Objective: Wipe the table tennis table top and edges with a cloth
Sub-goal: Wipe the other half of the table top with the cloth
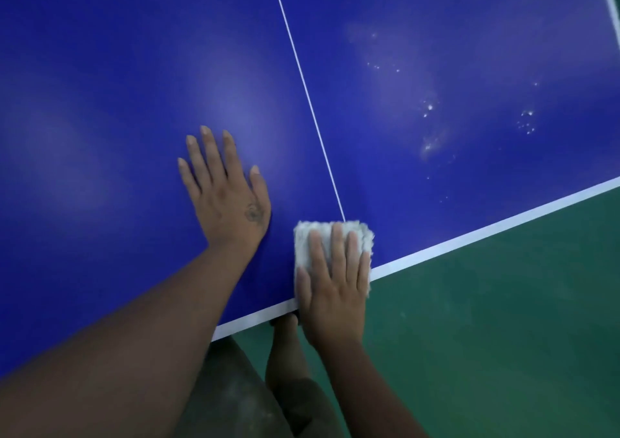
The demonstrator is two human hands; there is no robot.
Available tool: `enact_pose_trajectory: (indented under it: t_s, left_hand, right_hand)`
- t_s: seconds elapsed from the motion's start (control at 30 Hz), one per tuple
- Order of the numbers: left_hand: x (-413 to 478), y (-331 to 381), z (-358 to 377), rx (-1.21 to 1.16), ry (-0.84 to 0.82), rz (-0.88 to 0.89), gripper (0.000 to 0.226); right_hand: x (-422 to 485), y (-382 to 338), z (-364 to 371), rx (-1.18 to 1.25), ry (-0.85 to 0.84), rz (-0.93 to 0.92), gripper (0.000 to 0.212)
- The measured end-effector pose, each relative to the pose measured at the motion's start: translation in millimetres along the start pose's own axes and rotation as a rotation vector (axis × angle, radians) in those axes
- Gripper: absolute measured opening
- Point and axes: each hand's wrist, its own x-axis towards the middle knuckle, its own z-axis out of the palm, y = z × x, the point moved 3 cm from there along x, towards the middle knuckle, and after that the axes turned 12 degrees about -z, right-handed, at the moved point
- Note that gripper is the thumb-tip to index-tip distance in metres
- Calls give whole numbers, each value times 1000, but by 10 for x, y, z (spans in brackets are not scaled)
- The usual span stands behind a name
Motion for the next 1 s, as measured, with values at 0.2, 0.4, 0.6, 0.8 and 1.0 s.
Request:
enact_pose_trajectory:
  t_s: [0.2,0.4,0.6,0.8,1.0]
  left_hand:
    - [-57,201,171,92,32,-56,70]
    - [-47,242,169,105,42,-74,70]
    - [-63,267,120,81,56,-68,69]
    - [-64,253,118,77,63,-64,69]
    - [-74,237,145,66,95,-52,68]
  right_hand:
    - [582,657,-151,-24,43,-88,61]
    - [1889,1110,-369,-42,72,13,62]
    - [1552,836,-323,17,61,-58,61]
    - [126,884,-173,46,-5,-172,62]
    - [921,1763,-418,-29,11,12,62]
